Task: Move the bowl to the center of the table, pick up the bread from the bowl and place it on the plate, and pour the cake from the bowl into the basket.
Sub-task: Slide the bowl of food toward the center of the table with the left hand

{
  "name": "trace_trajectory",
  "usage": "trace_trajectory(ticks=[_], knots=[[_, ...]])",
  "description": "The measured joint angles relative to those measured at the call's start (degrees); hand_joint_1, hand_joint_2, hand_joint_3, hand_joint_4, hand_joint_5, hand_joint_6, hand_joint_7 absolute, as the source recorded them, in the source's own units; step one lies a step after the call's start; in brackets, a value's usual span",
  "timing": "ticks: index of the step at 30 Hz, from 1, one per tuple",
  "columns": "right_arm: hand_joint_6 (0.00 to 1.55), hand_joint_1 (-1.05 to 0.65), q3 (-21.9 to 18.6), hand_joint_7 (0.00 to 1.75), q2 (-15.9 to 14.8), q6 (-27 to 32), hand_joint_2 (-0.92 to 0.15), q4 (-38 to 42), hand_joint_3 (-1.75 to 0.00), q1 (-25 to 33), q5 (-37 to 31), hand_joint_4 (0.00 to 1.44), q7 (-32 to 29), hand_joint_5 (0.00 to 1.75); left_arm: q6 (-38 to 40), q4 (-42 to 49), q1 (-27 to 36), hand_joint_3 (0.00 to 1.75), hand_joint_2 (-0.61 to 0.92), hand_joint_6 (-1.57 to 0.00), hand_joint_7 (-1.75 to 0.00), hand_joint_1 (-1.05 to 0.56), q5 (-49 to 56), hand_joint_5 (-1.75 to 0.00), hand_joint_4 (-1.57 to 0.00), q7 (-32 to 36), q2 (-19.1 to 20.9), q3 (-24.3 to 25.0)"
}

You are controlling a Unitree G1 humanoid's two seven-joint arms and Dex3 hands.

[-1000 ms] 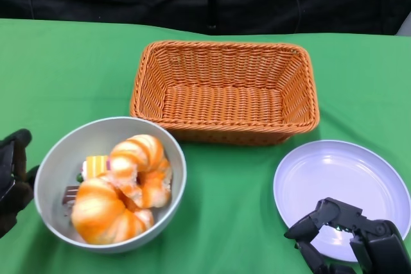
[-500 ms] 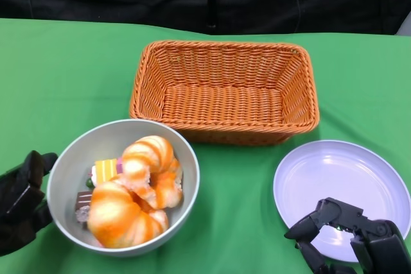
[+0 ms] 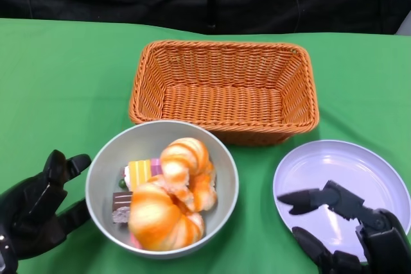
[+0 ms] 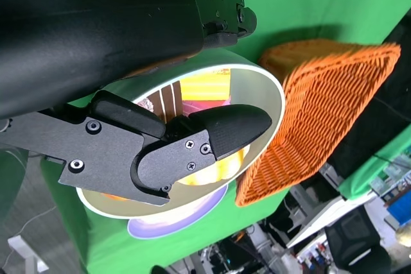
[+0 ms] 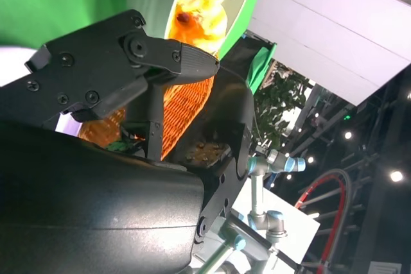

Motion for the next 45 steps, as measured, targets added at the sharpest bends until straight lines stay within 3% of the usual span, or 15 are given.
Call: trace_trajectory(ticks=[11, 28, 33, 45], knots=[[0.38, -0.44, 2.1, 0.47, -0.3, 9.9, -0.92, -8.2, -0.27, -0.4, -5.6, 0.23, 0.1, 1.05, 1.2, -0.3, -1.6, 0.81, 0.92, 0.0, 0.0, -0.79, 0.0, 0.0, 0.0, 1.4, -1.9, -2.8], [0.31, -0.56, 8.2, 0.32, -2.4, 30.6, -0.92, -15.8, -0.2, -9.6, -17.0, 0.1, 3.6, 1.02, 0.4, -1.1, -1.2, 0.78, 0.92, 0.0, 0.0, -0.79, 0.9, 0.0, 0.0, 1.9, -3.0, -6.7], [0.29, -0.57, 11.1, 0.3, -2.6, 34.4, -0.92, -15.6, -0.19, -13.9, -20.1, 0.06, 4.2, 1.0, -0.3, -1.7, -0.9, 0.78, 0.92, 0.0, 0.0, -0.78, 1.8, 0.0, 0.0, 1.9, -3.0, -8.1], [0.27, -0.6, 17.1, 0.31, -1.2, 37.6, -0.92, -6.7, -0.16, -21.3, -25.7, 0.0, -1.2, 0.98, -0.9, -2.2, 0.1, 0.77, 0.92, 0.0, 0.0, -0.75, 2.2, 0.0, 0.0, 1.8, -3.1, -9.2]])
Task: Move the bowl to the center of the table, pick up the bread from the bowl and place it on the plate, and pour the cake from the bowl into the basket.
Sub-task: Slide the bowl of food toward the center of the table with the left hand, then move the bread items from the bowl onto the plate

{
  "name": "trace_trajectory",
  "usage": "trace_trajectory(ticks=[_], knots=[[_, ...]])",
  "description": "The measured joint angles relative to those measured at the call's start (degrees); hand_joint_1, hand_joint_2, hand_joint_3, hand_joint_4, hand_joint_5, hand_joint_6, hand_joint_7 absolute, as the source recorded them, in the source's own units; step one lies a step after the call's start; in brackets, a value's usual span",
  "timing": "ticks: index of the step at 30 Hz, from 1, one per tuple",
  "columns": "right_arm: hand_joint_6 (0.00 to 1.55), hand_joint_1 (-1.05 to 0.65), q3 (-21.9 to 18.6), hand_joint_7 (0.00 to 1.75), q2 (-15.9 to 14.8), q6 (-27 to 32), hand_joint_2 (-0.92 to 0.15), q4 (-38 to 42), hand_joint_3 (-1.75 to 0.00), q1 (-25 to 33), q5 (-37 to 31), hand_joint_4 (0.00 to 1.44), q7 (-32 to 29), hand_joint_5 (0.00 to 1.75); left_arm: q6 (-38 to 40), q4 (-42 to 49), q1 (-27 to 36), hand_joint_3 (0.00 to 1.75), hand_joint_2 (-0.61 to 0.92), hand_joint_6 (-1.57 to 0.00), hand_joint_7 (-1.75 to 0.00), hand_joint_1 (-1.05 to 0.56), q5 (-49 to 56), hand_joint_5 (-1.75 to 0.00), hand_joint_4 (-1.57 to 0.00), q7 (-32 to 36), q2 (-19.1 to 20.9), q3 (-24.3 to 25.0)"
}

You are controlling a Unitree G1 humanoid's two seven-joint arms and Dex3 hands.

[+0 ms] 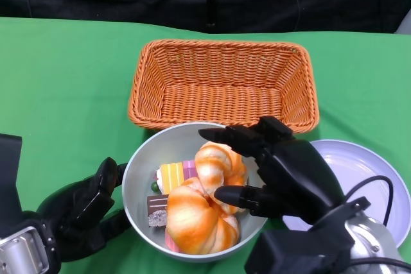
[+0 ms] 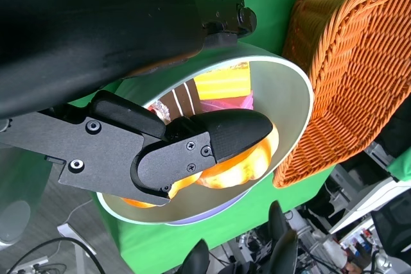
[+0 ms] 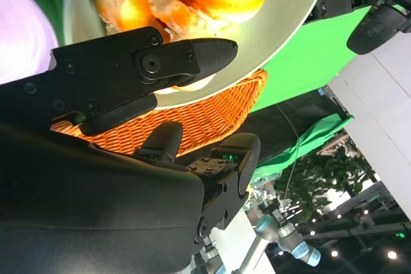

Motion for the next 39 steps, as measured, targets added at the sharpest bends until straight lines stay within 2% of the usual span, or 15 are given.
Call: trace_trajectory(ticks=[10, 15, 20, 23, 25, 26, 27, 28, 31, 34, 35, 36, 37, 38, 39], knots=[[0.25, -0.63, 4.3, 0.32, 0.6, 2.6, -0.92, 6.6, -0.17, -4.4, -4.6, 0.0, -4.0, 1.0, 0.0, -0.9, 0.5, 0.79, 0.92, 0.0, 0.0, -0.76, 0.0, 0.0, 0.0, 0.0, -0.6, -0.4], [0.24, -0.65, 5.2, 0.31, 0.5, 3.6, -0.92, 9.5, -0.19, -6.4, -5.2, 0.0, -4.6, 0.97, -0.1, -1.7, 0.7, 0.8, 0.92, 0.0, 0.0, -0.74, 0.8, 0.0, 0.0, 0.1, -0.6, -1.3], [0.26, -0.66, 6.4, 0.32, 0.4, 4.7, -0.92, 12.0, -0.19, -8.1, -6.4, 0.01, -5.3, 0.97, -2.6, -4.2, 1.5, 0.73, 0.92, -0.11, -0.05, -0.68, 7.9, -0.06, -0.1, 4.9, -0.5, -4.1], [0.32, -0.59, 7.0, 0.33, 0.4, 4.5, -0.92, 14.2, -0.15, -8.5, -6.6, 0.08, -7.1, 0.98, -3.4, -5.9, 2.0, 0.7, 0.92, -0.18, -0.07, -0.63, 11.3, -0.1, -0.15, 8.8, -1.3, -4.4], [0.4, -0.52, 7.2, 0.34, 0.3, 4.0, -0.92, 15.8, -0.1, -9.2, -6.6, 0.18, -9.1, 0.99, -4.2, -7.0, 2.3, 0.7, 0.92, -0.21, -0.08, -0.6, 12.7, -0.15, -0.21, 10.7, -2.3, -4.5], [0.44, -0.48, 7.2, 0.34, 0.3, 3.6, -0.92, 16.7, -0.09, -9.6, -6.6, 0.23, -10.1, 0.98, -4.8, -7.6, 2.5, 0.7, 0.92, -0.24, -0.07, -0.59, 13.5, -0.34, -0.16, 11.3, -2.9, -4.5], [0.48, -0.44, 7.2, 0.34, 0.2, 3.1, -0.92, 17.6, -0.08, -10.0, -6.6, 0.28, -11.2, 0.98, -5.6, -8.1, 2.6, 0.7, 0.92, -0.26, -0.06, -0.58, 14.1, -0.62, -0.06, 11.9, -3.6, -4.5], [0.52, -0.41, 7.3, 0.33, 0.2, 2.7, -0.92, 18.2, -0.07, -10.2, -6.6, 0.32, -12.2, 0.96, -6.3, -8.5, 2.8, 0.7, 0.92, -0.27, -0.06, -0.57, 14.5, -0.73, -0.03, 12.3, -4.1, -4.6], [0.64, -0.33, 7.5, 0.36, 0.0, 0.9, -0.92, 20.6, -0.09, -10.4, -6.5, 0.48, -14.8, 1.05, -7.5, -8.8, 3.1, 0.7, 0.92, -0.3, -0.06, -0.57, 15.7, -0.86, 0.0, 12.7, -5.0, -4.6], [0.8, -0.25, 7.6, 0.44, -0.2, -1.5, -0.88, 22.9, -0.13, -11.3, -6.4, 0.63, -17.4, 1.39, -8.2, -9.0, 3.5, 0.69, 0.92, -0.29, -0.06, -0.58, 16.3, -0.87, 0.0, 12.7, -5.4, -4.6], [0.84, -0.23, 7.6, 0.51, -0.3, -2.3, -0.85, 23.7, -0.17, -11.7, -6.4, 0.67, -18.3, 1.44, -8.4, -9.1, 3.6, 0.69, 0.92, -0.29, -0.06, -0.58, 16.4, -0.86, 0.0, 12.7, -5.5, -4.7], [0.9, -0.2, 7.6, 0.84, -0.3, -3.4, -0.67, 24.5, -0.59, -12.1, -6.1, 0.81, -19.2, 1.58, -8.6, -9.2, 3.7, 0.69, 0.92, -0.29, -0.06, -0.57, 16.6, -0.86, 0.0, 12.7, -5.6, -4.7], [0.9, -0.19, 7.6, 1.08, -0.4, -4.7, -0.52, 25.3, -0.93, -12.2, -5.7, 0.88, -20.2, 1.66, -8.9, -9.3, 3.9, 0.69, 0.92, -0.29, -0.05, -0.57, 16.8, -0.86, 0.0, 12.7, -5.7, -4.7], [0.86, -0.2, 7.6, 1.39, -0.5, -6.0, -0.44, 26.2, -1.15, -12.4, -5.4, 0.96, -21.4, 1.7, -9.0, -9.4, 4.0, 0.69, 0.92, -0.3, -0.06, -0.57, 16.9, -0.86, 0.0, 12.7, -5.8, -4.7], [0.85, -0.21, 7.6, 1.6, -0.6, -7.4, -0.38, 27.1, -1.32, -12.5, -5.3, 1.04, -22.9, 1.73, -9.0, -9.4, 4.1, 0.68, 0.92, -0.3, -0.06, -0.57, 16.9, -0.87, 0.0, 12.7, -5.9, -4.6]])
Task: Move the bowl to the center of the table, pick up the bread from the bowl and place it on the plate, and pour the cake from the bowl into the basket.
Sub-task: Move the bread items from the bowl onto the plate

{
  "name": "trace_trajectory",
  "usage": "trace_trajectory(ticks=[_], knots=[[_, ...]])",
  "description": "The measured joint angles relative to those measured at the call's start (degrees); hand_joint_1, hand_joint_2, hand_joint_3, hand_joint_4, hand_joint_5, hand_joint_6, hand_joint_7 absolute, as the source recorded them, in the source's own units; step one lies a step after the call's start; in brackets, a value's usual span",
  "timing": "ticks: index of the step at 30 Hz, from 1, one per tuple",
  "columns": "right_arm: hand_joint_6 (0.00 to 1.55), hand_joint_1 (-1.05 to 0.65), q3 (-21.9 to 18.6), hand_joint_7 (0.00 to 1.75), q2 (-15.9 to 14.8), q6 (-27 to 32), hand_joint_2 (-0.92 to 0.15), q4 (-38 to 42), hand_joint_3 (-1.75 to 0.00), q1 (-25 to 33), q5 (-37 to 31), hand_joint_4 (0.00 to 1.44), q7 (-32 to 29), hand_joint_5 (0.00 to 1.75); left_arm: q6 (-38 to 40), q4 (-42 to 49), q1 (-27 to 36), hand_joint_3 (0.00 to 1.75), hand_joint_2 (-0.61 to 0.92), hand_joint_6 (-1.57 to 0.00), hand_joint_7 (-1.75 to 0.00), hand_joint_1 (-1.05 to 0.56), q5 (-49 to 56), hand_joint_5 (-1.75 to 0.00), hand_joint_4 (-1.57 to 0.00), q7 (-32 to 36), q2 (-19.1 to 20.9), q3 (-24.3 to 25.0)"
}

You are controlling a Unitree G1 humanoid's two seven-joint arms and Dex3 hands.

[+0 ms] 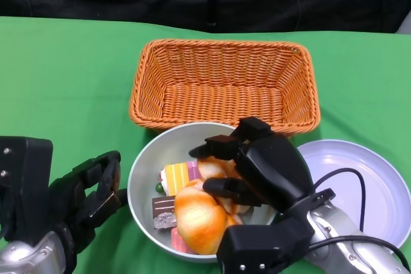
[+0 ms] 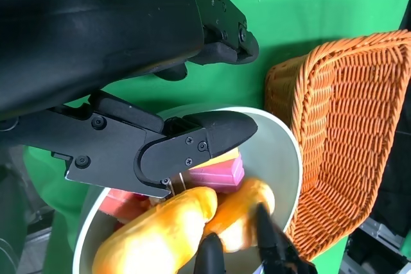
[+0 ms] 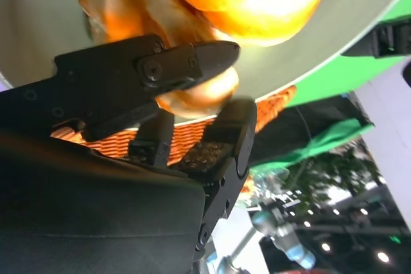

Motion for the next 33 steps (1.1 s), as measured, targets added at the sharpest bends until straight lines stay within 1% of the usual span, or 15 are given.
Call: trace_trajectory(ticks=[1, 3, 5, 7, 10, 15, 22, 33], knots=[[0.85, -0.21, 0.0, 1.67, -0.1, -1.1, -0.35, 0.6, -1.39, 0.0, 0.1, 1.06, -1.4, 1.74, -0.1, 0.0, 0.0, 0.68, 0.92, -0.3, -0.05, -0.57, 0.0, -0.87, 0.0, 0.0, -0.1, 0.1], [0.82, -0.2, 0.0, 1.73, -0.1, -2.7, -0.29, 1.2, -1.48, 0.0, 0.1, 1.07, -3.4, 1.74, -0.4, 0.0, 0.0, 0.69, 0.92, -0.3, -0.05, -0.56, 0.0, -0.87, 0.0, 0.0, -0.3, 0.2], [0.8, -0.2, 0.0, 1.74, -0.1, -4.1, -0.27, 1.7, -1.51, 0.0, 0.1, 1.05, -5.4, 1.75, -0.6, 0.0, 0.0, 0.69, 0.92, -0.31, -0.06, -0.56, 0.0, -0.87, 0.0, 0.0, -0.3, 0.3], [0.78, -0.21, 0.0, 1.75, -0.1, -5.6, -0.26, 1.9, -1.54, 0.0, 0.1, 1.04, -7.5, 1.75, -0.7, 0.1, 0.0, 0.68, 0.92, -0.31, -0.05, -0.56, 0.0, -0.88, 0.0, 0.0, -0.4, 0.3], [0.77, -0.23, 0.0, 1.75, -0.1, -7.5, -0.28, 1.9, -1.56, 0.0, 0.0, 1.03, -9.8, 1.75, -0.9, 0.3, 0.0, 0.68, 0.92, -0.32, -0.06, -0.56, -0.1, -0.9, 0.0, 0.0, -0.4, 0.6], [0.76, -0.24, -0.5, 1.75, -0.1, -9.8, -0.28, -0.3, -1.56, 0.0, 0.1, 1.02, -11.1, 1.75, -1.0, 0.6, 0.0, 0.67, 0.92, -0.33, -0.06, -0.57, -0.2, -0.92, 0.0, 0.0, -0.4, 1.3], [0.77, -0.23, -1.6, 1.75, 0.1, -12.3, -0.29, -5.0, -1.57, 0.0, 1.5, 1.01, -11.8, 1.75, -1.0, 1.0, 0.0, 0.68, 0.92, -0.33, -0.05, -0.56, -0.4, -0.9, 0.0, -0.3, -0.7, 1.4], [0.77, -0.25, -2.7, 1.75, 0.4, -14.4, -0.29, -7.1, -1.58, 0.1, 2.0, 1.0, -13.1, 1.75, -0.9, 2.0, 0.0, 0.66, 0.92, -0.33, -0.05, -0.56, -0.9, -0.84, 0.0, -1.0, -0.6, 1.8]])
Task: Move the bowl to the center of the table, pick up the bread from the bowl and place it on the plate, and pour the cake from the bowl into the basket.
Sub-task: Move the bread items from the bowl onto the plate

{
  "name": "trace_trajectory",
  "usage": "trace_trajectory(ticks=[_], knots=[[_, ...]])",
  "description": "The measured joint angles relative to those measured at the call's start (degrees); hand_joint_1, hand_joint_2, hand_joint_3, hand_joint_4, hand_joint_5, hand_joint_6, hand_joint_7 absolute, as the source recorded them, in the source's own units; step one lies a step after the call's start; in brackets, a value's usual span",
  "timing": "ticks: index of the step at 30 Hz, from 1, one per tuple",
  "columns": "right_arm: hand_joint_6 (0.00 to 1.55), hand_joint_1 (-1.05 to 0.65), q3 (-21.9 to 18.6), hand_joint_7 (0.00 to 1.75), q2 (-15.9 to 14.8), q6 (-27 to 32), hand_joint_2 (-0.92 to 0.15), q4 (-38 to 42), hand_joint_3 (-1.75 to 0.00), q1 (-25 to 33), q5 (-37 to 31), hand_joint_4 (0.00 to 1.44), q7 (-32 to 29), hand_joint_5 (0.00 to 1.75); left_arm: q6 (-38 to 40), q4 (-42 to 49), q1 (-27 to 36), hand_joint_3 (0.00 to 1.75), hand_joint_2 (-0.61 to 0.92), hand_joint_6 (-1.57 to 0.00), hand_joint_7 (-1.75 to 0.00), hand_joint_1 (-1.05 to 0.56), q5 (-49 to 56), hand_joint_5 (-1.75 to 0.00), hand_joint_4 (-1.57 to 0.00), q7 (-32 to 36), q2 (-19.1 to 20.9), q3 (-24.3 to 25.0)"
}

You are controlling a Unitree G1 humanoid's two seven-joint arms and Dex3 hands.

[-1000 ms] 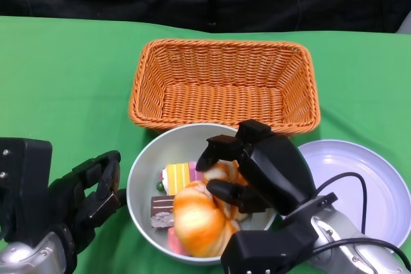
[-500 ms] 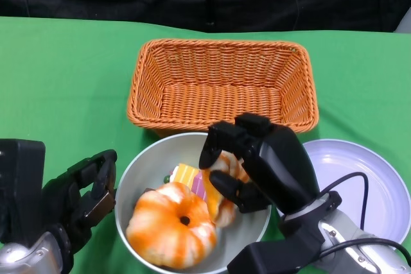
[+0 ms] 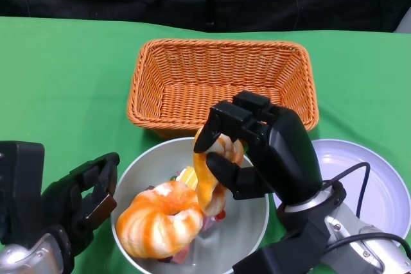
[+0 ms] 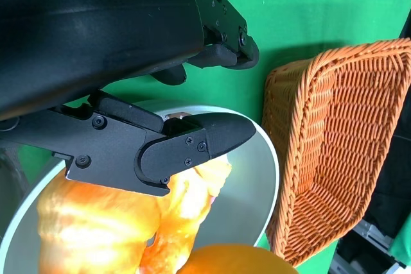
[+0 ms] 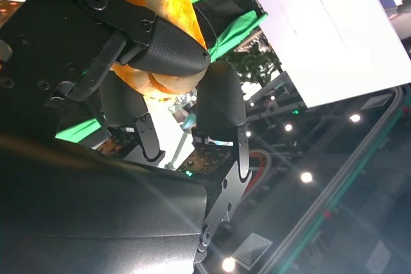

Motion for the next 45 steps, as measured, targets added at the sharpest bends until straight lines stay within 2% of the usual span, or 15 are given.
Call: trace_trajectory(ticks=[6, 13, 23, 27, 29, 35, 45], knots=[[0.77, -0.25, -0.6, 1.75, -0.1, -0.7, -0.28, 0.2, -1.59, -0.6, -0.9, 1.0, -2.5, 1.75, 0.1, 0.0, 0.0, 0.66, 0.92, -0.34, -0.05, -0.56, 0.0, -0.88, 0.0, 0.0, 0.3, 0.0], [0.76, -0.22, -2.6, 1.75, -0.9, -1.5, -0.21, 1.0, -1.66, -3.0, -1.2, 0.99, -4.9, 1.75, 0.2, 0.2, -0.1, 0.66, 0.92, -0.34, -0.04, -0.56, 0.0, -0.89, 0.0, -0.1, 0.3, 0.0], [0.77, -0.21, -5.8, 1.71, -2.3, -5.0, -0.15, -0.7, -1.75, -3.3, 0.7, 0.99, -3.8, 1.75, 0.2, 0.2, -0.1, 0.66, 0.92, -0.34, -0.04, -0.57, 0.0, -0.9, 0.0, -0.5, 0.3, -0.3], [0.8, -0.19, -8.5, 1.66, -3.4, -5.7, -0.15, -2.7, -1.75, -2.0, 2.6, 0.97, -2.8, 1.75, 0.2, 0.2, -0.1, 0.66, 0.92, -0.33, -0.03, -0.57, 0.0, -0.9, 0.0, -0.5, 0.3, -0.3], [0.77, -0.2, -9.6, 1.7, -4.3, -5.5, -0.16, -3.2, -1.75, -1.2, 3.1, 0.97, -1.7, 1.75, 0.2, 0.3, -0.2, 0.67, 0.92, -0.34, -0.03, -0.57, 0.0, -0.9, 0.0, -0.5, 0.3, -0.3], [0.76, -0.23, -13.3, 1.66, -8.1, -1.6, -0.14, -8.0, -1.72, 2.2, 2.8, 0.96, 3.4, 1.75, 0.2, 0.5, -0.5, 0.66, 0.92, -0.34, -0.03, -0.57, -0.1, -0.86, 0.0, -0.6, 0.3, -0.4], [0.77, -0.2, -16.3, 1.64, -11.3, 0.6, -0.14, -10.3, -1.7, 7.5, 2.7, 0.97, 5.3, 1.75, 0.6, 0.2, -0.6, 0.67, 0.92, -0.34, -0.03, -0.56, -0.3, -0.87, 0.0, -0.6, 0.7, -0.5]])
